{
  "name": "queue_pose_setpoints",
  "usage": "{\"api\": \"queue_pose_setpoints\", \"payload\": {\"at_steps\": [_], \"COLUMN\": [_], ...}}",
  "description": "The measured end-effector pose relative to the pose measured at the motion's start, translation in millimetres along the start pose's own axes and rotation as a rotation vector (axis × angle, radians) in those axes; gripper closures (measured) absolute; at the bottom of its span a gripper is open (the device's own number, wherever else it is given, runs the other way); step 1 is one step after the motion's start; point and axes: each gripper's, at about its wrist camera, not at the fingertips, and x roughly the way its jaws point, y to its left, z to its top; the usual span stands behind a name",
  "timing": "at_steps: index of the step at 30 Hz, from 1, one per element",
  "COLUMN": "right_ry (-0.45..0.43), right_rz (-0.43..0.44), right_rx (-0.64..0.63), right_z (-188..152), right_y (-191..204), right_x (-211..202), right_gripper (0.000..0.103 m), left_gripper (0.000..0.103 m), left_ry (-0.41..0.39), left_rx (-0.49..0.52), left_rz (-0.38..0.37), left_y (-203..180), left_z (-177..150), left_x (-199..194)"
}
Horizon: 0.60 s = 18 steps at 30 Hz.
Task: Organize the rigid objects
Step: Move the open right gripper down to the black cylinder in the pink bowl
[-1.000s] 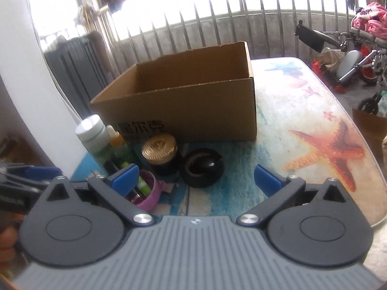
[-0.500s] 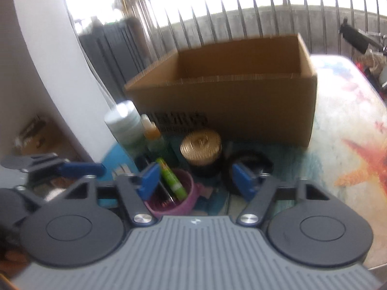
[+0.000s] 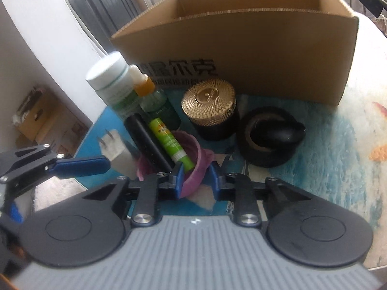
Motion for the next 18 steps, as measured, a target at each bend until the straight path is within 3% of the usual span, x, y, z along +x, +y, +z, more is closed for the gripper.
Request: {"api": "queue_pose_setpoints", "payload": {"at_steps": [6,18], "right_ry": [0.023,0.016], "right_rz": [-0.046,-0.13], "right_rx": [-0.005,0.069], "right_z": [1.5,-14.0], "right_y": [1.1,-31.5], "right_x": [3.1,-29.8], "right_gripper": [0.094,0.094], "left_gripper": [0.03,0.03], "left_ry": [-0.021,-0.024], "left_rx": [-0.014,0.007], "left_rz": [-0.011,-0.064], "left_y": [4.8,-8.2], "left_z": [-0.4,4.8], "left_x": [-1.2,4.2]}}
